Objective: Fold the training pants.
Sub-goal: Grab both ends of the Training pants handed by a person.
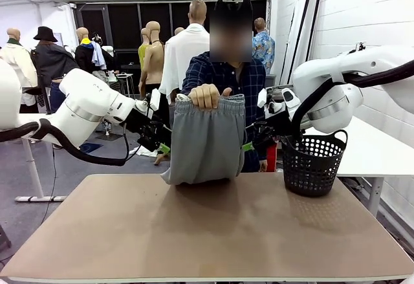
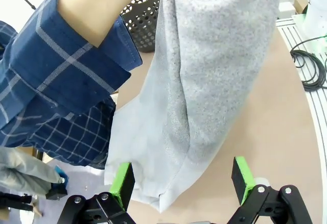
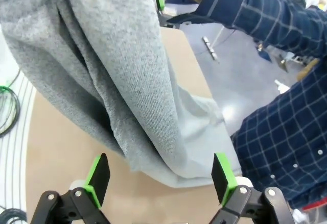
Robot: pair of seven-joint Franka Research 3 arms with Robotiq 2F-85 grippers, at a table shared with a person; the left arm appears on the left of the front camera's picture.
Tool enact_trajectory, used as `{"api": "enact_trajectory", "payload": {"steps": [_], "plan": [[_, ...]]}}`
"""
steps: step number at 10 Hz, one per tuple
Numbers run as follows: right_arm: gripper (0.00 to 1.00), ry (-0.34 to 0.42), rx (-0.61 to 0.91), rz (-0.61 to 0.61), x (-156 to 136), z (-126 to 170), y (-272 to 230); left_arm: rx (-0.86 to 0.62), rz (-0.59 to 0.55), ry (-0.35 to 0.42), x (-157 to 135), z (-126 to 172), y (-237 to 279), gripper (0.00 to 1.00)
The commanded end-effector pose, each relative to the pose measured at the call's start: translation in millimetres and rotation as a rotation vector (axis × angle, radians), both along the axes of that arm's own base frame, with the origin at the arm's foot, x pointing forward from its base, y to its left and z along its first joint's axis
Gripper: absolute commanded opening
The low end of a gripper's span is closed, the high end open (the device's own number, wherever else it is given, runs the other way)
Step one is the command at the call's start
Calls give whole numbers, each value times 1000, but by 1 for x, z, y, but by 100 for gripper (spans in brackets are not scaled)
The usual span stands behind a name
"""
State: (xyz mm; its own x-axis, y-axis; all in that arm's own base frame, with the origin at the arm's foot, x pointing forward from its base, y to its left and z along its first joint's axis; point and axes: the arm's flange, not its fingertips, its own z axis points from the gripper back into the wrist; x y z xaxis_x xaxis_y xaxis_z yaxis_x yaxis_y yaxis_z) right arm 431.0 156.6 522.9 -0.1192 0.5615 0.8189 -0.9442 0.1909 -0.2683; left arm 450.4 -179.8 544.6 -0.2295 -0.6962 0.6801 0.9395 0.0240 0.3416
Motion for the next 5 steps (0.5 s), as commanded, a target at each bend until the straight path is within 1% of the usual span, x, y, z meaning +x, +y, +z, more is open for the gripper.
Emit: {"api": "enact_trajectory", "payload": {"steps": [1,2,3,5], "plan": [[100,-4,7,10,0,0,3,-2,4,-9,0,-1,-1,100],[100,0,0,0,0,0,0,0,0,0,0,0,0,100],[100,-1,10,2,-8,0,0,-26,-4,10,-9,1,-5,100],[100,-25,42,13,-7,-1,4,-85,18,-25,-8,0,-10,100]]}}
